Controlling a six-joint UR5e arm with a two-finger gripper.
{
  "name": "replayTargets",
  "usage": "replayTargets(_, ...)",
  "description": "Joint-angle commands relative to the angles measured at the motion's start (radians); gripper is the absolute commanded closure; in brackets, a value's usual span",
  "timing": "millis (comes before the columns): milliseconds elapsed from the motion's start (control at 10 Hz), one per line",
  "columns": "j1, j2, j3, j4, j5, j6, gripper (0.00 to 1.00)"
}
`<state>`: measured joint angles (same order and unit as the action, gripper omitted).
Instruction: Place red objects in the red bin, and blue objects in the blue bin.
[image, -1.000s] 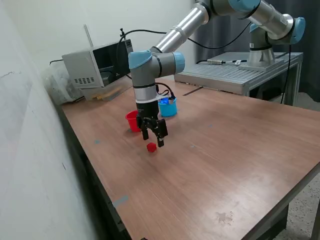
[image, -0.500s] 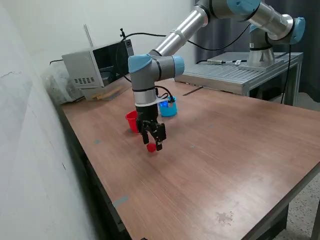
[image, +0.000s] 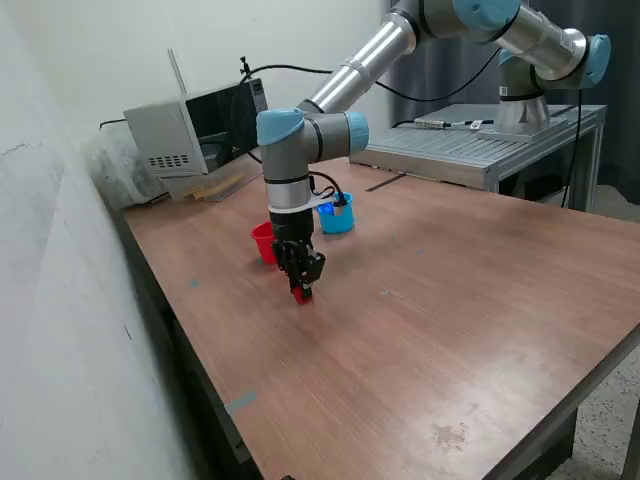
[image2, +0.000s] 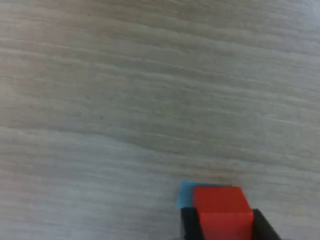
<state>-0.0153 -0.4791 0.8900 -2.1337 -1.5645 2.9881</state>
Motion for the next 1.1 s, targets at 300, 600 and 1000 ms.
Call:
replayTargets(300, -0.014, -0.162, 0.026, 0.011, -0.037, 0.041, 1.00)
replayTargets(600, -0.101, -0.207, 0.058, 0.066, -0.065, 0.103, 1.00)
replayTargets(1000, -0.175, -0.207, 0.070, 0.087, -0.065, 0.103, 1.00)
